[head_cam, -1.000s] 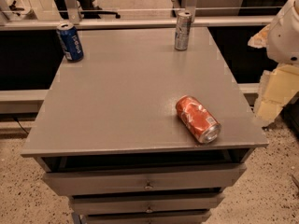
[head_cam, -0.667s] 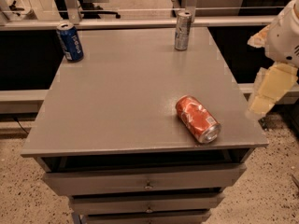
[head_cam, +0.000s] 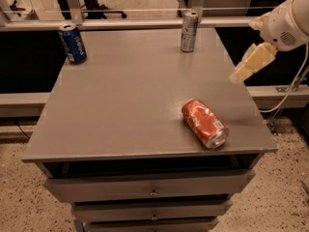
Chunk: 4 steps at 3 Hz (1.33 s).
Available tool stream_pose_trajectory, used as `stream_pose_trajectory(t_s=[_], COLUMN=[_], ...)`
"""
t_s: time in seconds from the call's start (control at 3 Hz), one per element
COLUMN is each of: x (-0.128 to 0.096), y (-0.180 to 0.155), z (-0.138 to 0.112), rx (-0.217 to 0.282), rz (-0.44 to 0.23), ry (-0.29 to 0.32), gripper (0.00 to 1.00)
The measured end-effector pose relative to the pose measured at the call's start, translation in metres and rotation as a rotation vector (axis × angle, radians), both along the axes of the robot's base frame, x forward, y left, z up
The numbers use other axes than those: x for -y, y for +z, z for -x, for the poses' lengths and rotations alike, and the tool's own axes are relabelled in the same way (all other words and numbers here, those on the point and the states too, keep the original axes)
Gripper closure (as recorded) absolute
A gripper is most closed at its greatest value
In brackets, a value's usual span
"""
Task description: Move redbull can near pepsi can
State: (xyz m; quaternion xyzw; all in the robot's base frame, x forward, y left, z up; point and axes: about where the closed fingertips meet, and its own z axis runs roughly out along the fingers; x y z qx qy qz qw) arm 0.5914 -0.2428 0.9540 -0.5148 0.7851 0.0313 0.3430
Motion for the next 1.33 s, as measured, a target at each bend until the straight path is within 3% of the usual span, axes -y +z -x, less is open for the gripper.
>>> stream_pose_trajectory(t_s=[0.33,0.67,1.0,1.33], x=[0.001,-0.002,-0.003,-0.009], y=[-0.002,-0.006,-0.006,-0.013], z=[-0.078,-0.137,-0.137,-0.149], rx=[0.102,0.169,0.168,0.176], rz=[-0.117,-0.243,-0.242,-0.295], ry=[-0.02,-0.034,-0.033,-0.067], gripper=[0.0,0.0,0.0,0.0])
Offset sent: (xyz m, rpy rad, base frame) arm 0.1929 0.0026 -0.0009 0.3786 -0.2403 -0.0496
